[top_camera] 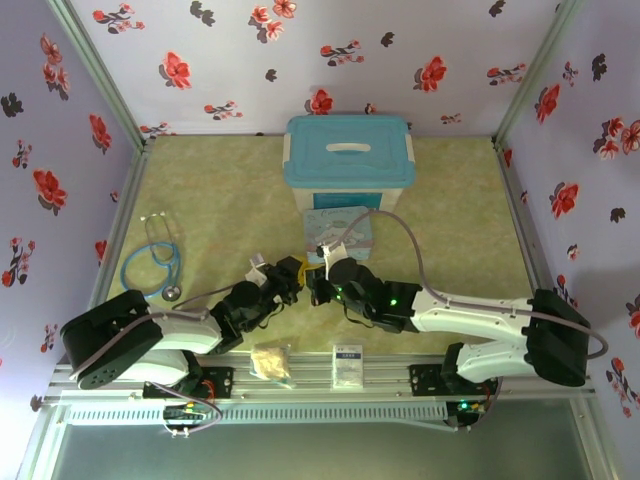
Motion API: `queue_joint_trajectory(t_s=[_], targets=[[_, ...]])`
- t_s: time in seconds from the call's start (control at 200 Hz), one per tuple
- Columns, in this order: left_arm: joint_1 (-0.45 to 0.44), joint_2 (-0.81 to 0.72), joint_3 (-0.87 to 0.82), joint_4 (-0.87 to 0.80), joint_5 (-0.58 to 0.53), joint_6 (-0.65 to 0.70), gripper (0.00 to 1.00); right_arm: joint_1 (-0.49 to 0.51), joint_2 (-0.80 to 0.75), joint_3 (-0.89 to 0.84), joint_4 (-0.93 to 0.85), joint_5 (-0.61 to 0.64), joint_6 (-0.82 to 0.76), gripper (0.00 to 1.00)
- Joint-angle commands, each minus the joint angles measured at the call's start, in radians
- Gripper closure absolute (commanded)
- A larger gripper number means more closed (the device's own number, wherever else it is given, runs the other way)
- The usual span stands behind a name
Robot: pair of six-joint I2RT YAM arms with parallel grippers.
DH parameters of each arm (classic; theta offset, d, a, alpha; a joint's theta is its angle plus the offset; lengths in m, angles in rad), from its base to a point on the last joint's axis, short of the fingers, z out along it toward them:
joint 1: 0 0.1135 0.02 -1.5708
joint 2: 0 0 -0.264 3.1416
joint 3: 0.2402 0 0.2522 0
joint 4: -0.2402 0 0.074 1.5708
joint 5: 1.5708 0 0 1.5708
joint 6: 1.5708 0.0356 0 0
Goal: Unlock a padlock with a key
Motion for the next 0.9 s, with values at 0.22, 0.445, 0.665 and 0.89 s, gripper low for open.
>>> queue_joint_trajectory(t_s=[0.22, 0.445, 0.665, 0.89], targets=[[0.003, 0.028, 0.007, 0.003, -0.007, 0.056, 1.0, 0.007, -0.049, -0.04, -0.022, 0.039, -0.002, 1.0], [0.034, -0.087, 0.085, -0.202, 0.064, 0.308, 1.0, -0.062, -0.11, -0.052, -0.033, -0.109, 0.055, 0.3], [0.091, -0.294, 0.291, -0.67, 0.26, 0.963, 1.0, -0.278, -0.278, -0.173, 0.198, -0.528, 0.157, 0.06], [0.157, -0.357, 0.357, -0.72, 0.515, 1.205, 1.0, -0.305, -0.444, -0.308, 0.435, -0.564, 0.093, 0.13]])
